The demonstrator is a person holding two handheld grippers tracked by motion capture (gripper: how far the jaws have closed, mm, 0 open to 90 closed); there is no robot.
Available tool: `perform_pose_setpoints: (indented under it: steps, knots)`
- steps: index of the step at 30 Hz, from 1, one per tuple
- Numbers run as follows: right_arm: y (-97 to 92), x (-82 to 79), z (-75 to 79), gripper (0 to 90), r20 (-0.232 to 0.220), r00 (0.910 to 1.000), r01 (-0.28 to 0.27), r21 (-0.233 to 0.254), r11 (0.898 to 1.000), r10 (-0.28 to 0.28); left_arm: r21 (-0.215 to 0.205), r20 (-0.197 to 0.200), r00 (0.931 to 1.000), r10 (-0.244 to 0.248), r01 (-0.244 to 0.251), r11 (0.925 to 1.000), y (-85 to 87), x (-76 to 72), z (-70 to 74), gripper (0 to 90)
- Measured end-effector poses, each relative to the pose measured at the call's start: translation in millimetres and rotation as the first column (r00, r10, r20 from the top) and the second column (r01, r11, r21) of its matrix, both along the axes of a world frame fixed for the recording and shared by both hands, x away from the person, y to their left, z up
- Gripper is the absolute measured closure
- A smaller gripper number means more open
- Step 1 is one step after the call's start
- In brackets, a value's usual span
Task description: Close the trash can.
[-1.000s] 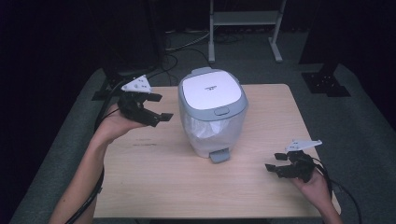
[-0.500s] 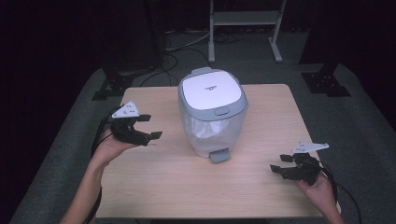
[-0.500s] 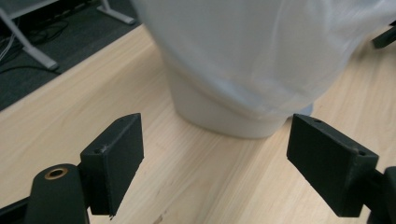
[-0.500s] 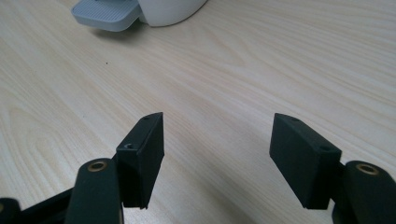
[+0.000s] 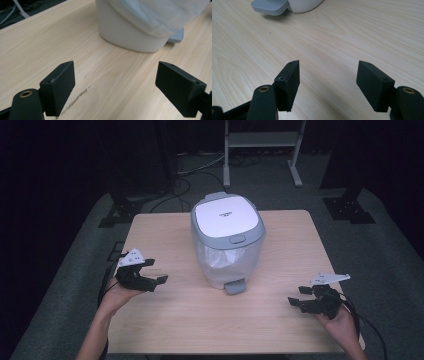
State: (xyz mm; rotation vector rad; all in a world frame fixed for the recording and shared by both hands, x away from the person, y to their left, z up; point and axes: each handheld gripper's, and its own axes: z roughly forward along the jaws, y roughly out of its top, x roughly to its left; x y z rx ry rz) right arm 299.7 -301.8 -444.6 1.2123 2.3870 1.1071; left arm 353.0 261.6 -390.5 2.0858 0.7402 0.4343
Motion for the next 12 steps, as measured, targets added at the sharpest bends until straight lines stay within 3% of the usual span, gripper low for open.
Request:
perform_pose_setpoints:
  steps: [12]
  knots:
    - [-0.8, -2.1, -3.4, 34.2, -0.010, 0.9999, 0.005, 0.000, 1.000, -0.005, -0.008, 0.006, 0.9999, 0.015, -0.015, 0.9999, 6.1, -8.8, -21.4, 15.0]
